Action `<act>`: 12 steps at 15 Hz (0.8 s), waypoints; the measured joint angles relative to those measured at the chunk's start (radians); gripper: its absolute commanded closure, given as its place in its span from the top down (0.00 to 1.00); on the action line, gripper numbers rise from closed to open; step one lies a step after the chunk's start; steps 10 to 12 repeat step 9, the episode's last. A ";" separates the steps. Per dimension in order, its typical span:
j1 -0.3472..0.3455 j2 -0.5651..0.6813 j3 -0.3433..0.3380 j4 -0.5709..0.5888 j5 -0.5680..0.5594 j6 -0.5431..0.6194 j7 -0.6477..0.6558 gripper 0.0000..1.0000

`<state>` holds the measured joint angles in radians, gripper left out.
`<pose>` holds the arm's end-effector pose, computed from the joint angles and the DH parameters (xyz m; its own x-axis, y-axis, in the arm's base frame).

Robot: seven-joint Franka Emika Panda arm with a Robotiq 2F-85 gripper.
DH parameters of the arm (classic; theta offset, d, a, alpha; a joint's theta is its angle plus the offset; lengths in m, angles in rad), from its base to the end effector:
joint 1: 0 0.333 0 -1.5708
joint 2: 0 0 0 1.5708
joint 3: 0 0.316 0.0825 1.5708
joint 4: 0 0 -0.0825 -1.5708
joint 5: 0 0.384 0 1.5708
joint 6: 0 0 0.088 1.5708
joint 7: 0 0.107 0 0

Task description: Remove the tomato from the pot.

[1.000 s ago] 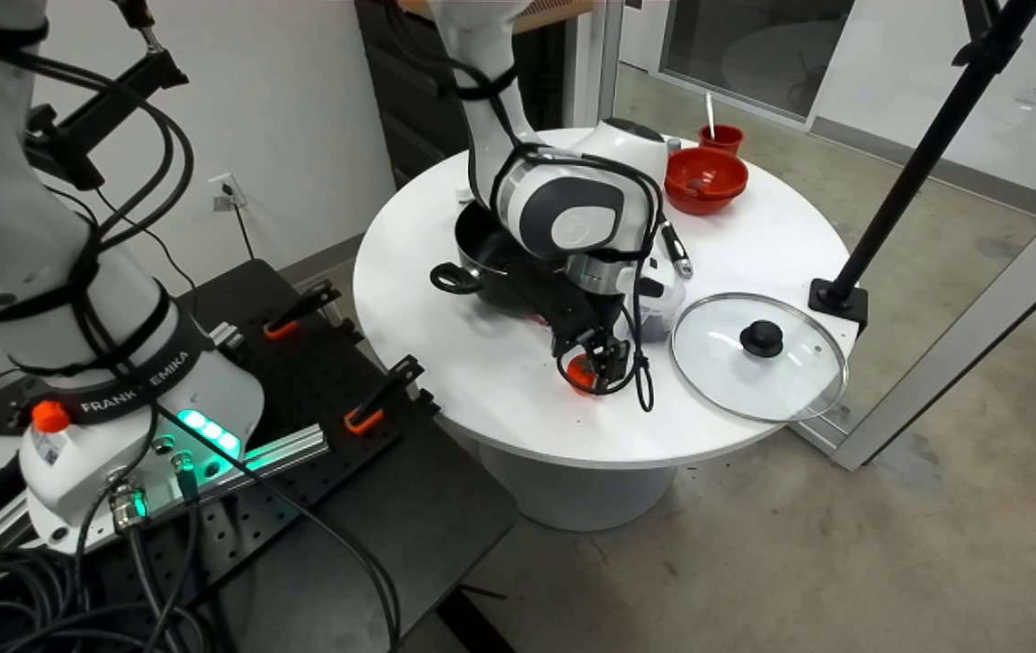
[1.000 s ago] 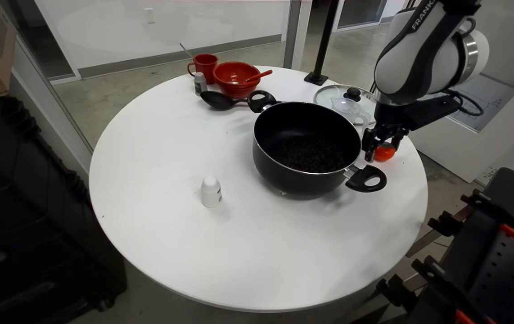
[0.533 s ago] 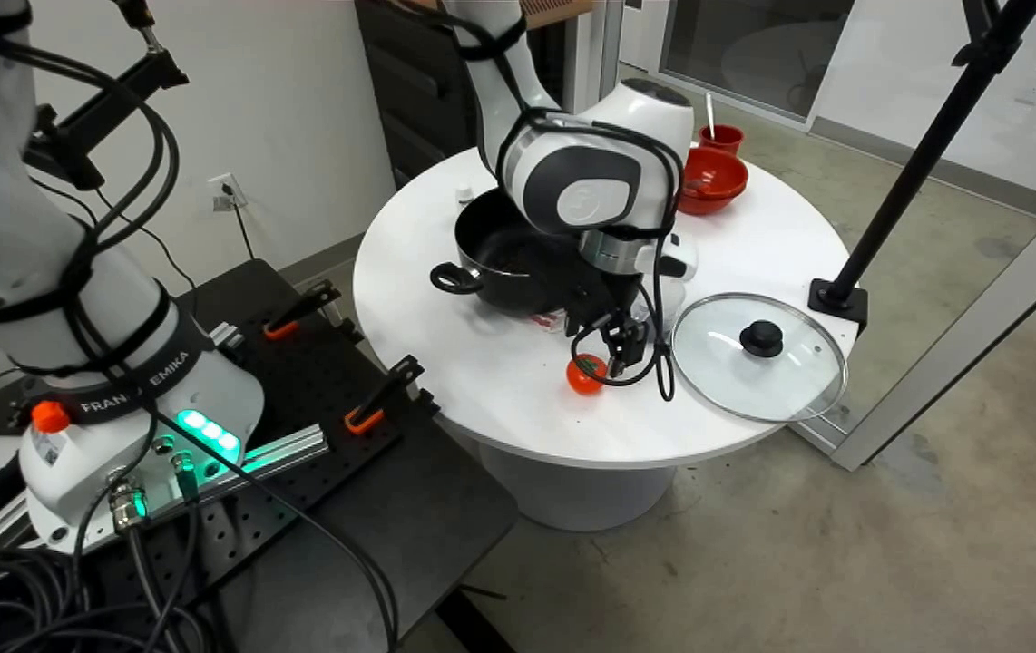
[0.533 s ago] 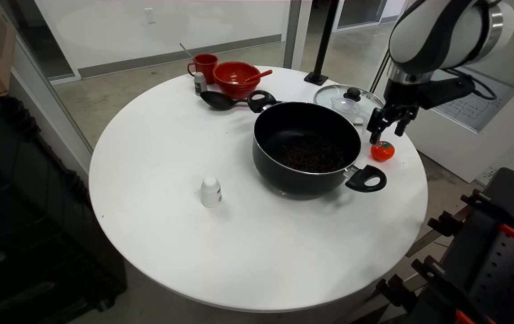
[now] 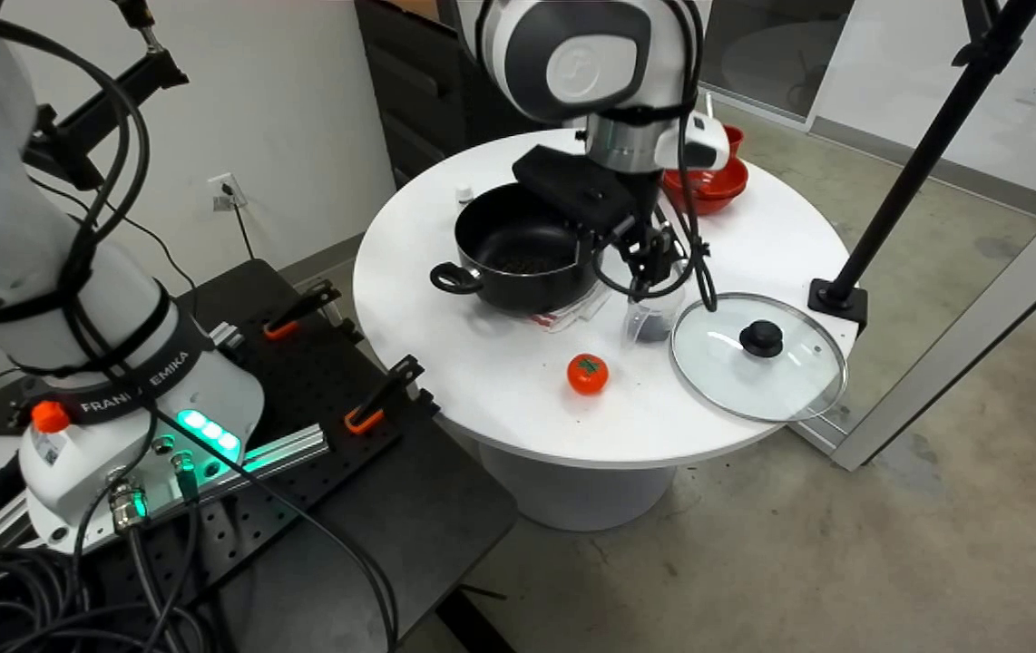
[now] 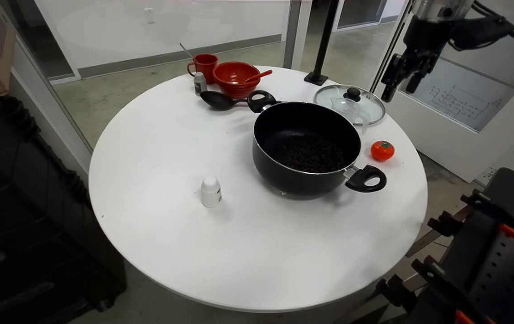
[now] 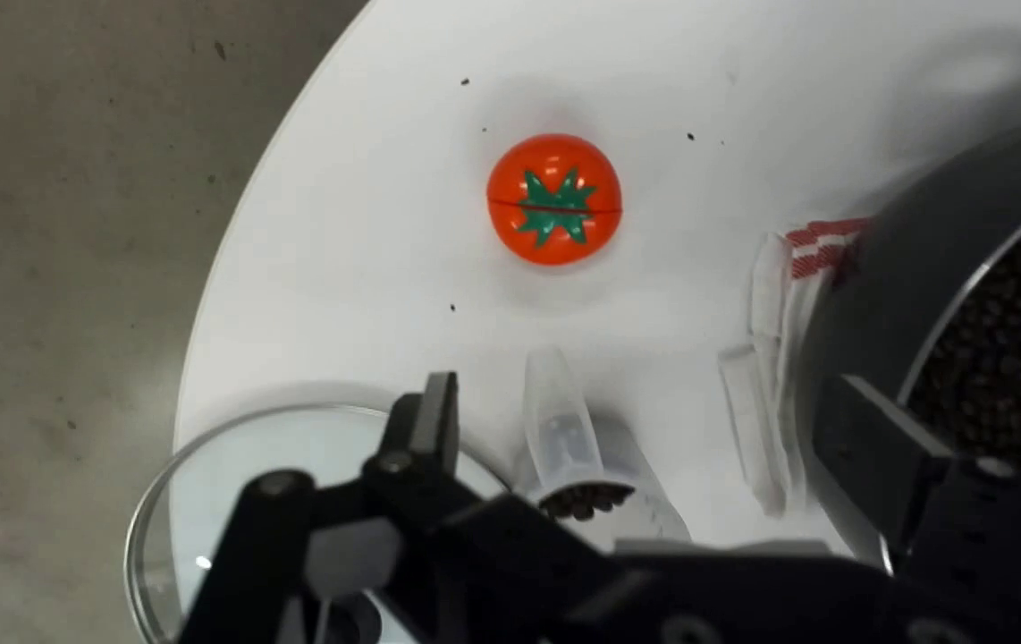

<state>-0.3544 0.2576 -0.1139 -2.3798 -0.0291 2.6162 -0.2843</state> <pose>0.4493 -0.2283 0.2132 0.9874 -0.1551 -0.0317 -0.1540 -0.9874 0.0355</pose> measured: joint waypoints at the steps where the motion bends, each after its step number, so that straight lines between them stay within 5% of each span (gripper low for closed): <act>1: 0.013 -0.045 0.001 -0.008 0.000 -0.019 -0.003 1.00; 7: 0.125 -0.274 0.003 -0.016 -0.004 -0.205 -0.007 1.00; 12: 0.138 -0.302 0.004 -0.020 -0.004 -0.226 -0.007 1.00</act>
